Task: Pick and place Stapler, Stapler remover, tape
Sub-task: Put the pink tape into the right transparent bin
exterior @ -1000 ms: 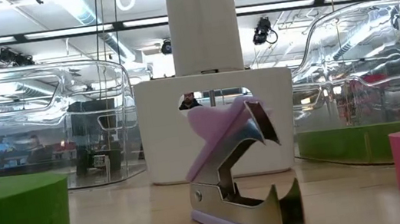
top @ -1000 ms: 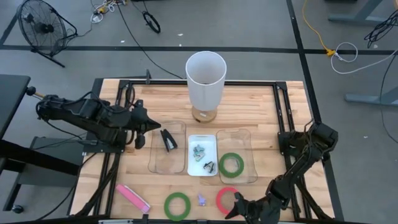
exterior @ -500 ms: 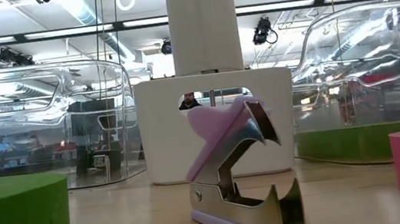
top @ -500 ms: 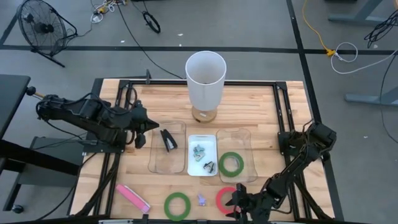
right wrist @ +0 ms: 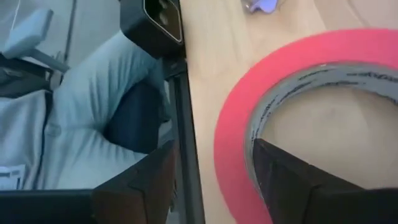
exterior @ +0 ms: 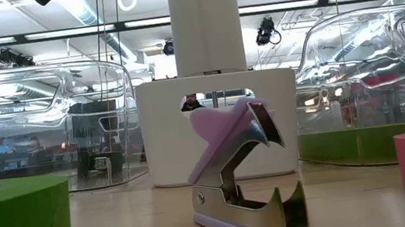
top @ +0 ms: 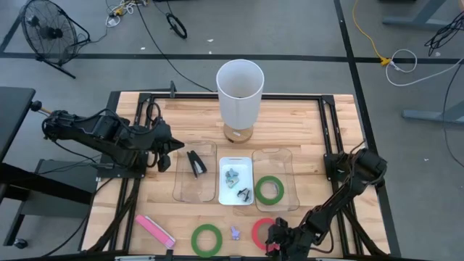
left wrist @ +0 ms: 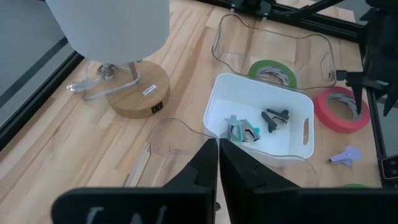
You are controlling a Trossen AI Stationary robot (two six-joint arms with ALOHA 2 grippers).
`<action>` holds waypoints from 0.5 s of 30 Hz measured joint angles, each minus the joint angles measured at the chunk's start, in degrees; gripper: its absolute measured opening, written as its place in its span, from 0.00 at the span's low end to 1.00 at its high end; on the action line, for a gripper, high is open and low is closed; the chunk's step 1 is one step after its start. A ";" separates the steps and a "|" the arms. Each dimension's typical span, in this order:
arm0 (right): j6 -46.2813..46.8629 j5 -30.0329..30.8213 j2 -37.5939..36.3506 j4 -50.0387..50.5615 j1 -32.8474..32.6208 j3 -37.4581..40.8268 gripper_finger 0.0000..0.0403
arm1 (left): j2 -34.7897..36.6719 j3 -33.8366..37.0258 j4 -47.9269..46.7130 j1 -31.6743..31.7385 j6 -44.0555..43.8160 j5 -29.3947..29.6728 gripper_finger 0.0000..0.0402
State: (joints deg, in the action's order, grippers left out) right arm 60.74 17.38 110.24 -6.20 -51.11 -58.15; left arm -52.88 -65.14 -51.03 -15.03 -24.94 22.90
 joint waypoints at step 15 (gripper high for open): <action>0.26 -0.92 2.49 0.51 0.09 -0.24 0.51 | 0.00 0.00 -0.37 0.00 -0.38 0.00 0.05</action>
State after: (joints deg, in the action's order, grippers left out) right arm 61.01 16.47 112.73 -5.70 -51.03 -58.39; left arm -52.88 -65.14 -51.39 -15.03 -25.32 22.90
